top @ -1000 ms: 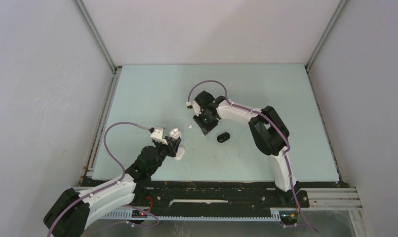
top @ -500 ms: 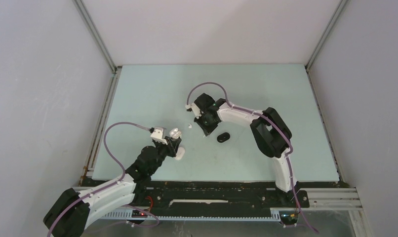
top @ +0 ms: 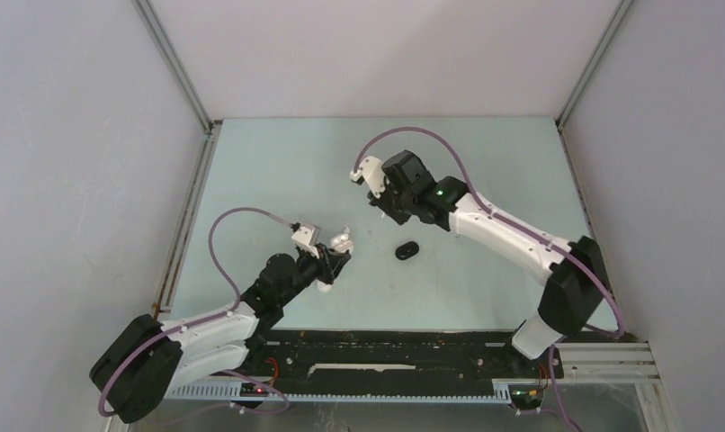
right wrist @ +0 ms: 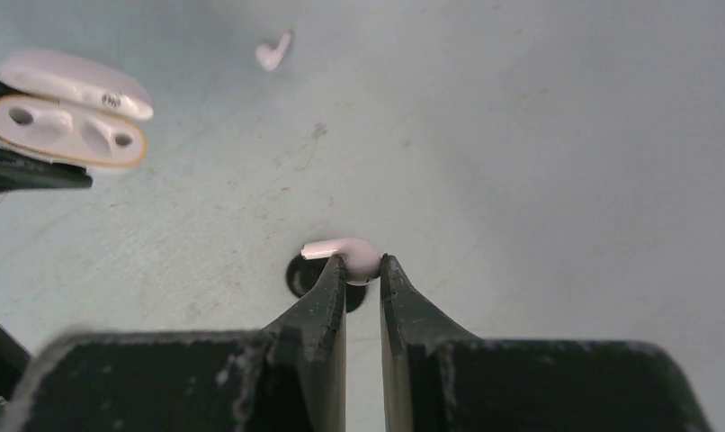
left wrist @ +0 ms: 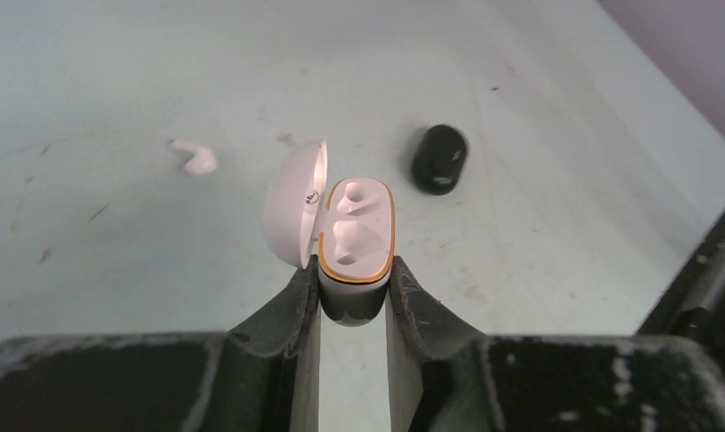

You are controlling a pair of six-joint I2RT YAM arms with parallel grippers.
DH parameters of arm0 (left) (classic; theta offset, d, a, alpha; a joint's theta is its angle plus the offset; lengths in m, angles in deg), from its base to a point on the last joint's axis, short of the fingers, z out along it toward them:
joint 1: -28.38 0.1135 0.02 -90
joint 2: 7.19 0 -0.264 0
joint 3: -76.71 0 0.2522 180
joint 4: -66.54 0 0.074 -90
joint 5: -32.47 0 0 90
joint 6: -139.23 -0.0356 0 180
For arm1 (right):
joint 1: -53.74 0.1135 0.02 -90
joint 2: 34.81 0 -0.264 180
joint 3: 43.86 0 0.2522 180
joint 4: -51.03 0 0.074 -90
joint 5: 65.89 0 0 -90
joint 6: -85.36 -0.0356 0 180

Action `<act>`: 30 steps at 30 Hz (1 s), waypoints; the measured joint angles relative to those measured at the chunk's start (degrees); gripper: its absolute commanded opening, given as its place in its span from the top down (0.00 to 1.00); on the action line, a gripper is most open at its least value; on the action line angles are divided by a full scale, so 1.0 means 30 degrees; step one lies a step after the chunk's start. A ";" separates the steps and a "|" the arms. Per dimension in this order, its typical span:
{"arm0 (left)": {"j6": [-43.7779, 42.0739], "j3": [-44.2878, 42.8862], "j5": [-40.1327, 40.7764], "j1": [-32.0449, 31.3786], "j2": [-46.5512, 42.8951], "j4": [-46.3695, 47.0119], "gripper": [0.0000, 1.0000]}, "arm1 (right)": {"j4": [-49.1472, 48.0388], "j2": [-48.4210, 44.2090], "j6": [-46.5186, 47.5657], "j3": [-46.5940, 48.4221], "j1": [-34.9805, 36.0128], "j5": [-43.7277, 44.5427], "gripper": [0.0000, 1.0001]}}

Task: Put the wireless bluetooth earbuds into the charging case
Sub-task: Insert the left earbud into the left side groove of the charging case.

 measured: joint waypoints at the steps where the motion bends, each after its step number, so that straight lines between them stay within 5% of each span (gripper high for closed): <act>1: 0.0066 -0.0262 -0.0466 0.0000 0.0226 0.0138 1.00 | -0.0124 -0.0495 0.0415 0.0000 0.0022 0.0138 1.00; 14: 0.0430 -0.4350 -0.2193 -0.1676 0.0882 -0.0007 1.00 | -0.0328 -0.2433 0.6681 0.1013 -0.0546 0.1515 1.00; 19: 0.0255 -0.5821 -0.1982 -0.2761 0.0780 -0.0743 1.00 | -0.1297 -0.5974 0.8939 0.0816 0.0641 0.1530 1.00; 26: -0.0933 -0.5880 -0.1253 -0.3963 0.0386 -0.0903 1.00 | -0.4918 -1.3704 1.1067 -0.4379 0.1982 0.0452 1.00; 30: -0.2208 -0.5880 -0.0816 -0.5144 0.0386 -0.0882 1.00 | -0.6295 -1.5045 1.2393 -0.6856 0.3628 0.0444 1.00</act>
